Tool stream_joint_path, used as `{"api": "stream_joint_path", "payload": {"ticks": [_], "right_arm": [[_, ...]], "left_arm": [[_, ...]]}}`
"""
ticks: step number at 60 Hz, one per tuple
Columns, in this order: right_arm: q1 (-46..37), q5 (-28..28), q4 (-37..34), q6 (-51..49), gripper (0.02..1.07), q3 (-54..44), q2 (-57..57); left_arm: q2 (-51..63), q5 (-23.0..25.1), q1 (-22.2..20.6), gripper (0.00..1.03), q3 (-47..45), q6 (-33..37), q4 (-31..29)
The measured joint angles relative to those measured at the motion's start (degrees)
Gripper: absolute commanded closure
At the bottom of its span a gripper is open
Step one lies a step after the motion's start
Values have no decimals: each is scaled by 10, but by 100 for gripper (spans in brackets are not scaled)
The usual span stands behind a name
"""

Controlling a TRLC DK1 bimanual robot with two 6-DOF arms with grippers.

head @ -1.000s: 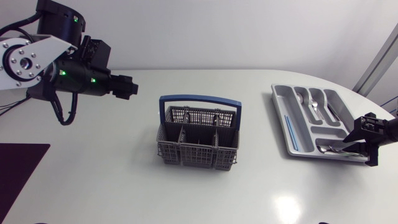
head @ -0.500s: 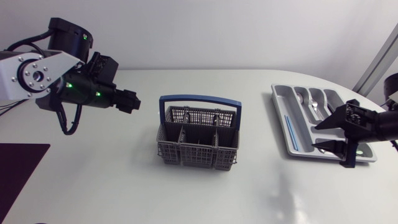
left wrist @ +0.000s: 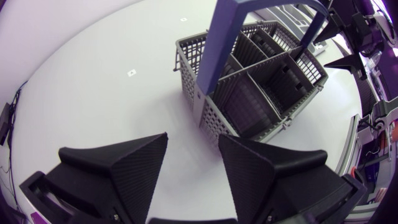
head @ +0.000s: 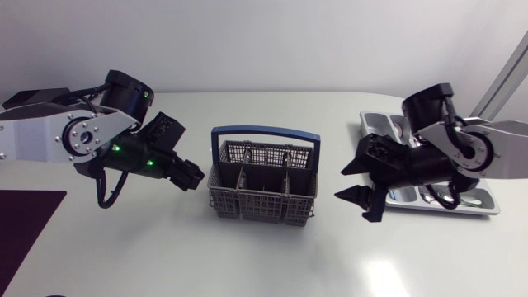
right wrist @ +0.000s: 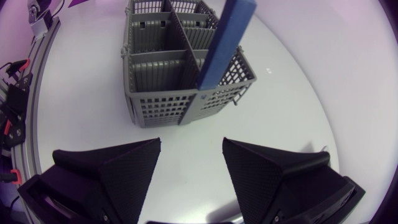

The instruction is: Unload the cutlery basket into the drawer organizer.

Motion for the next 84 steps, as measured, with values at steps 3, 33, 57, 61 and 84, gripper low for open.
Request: {"api": "stream_joint_path", "payload": {"ticks": [3,33,57,61,84], "right_arm": [[19,10,6,19,31,7,17],[70,60,33,120,31,98,146],[81,73,30,134,31,137,181],[87,75,30,135,31,137,180],[91,90,30,145,27,137,180]], "left_arm": [[3,0,-2,44,0,5,2],[34,-8,-15,44,0,18,9],[47,-16,-1,44,0,18,19],[47,-16,4,44,0,18,20],[48,-16,6,44,0,18,20]]}}
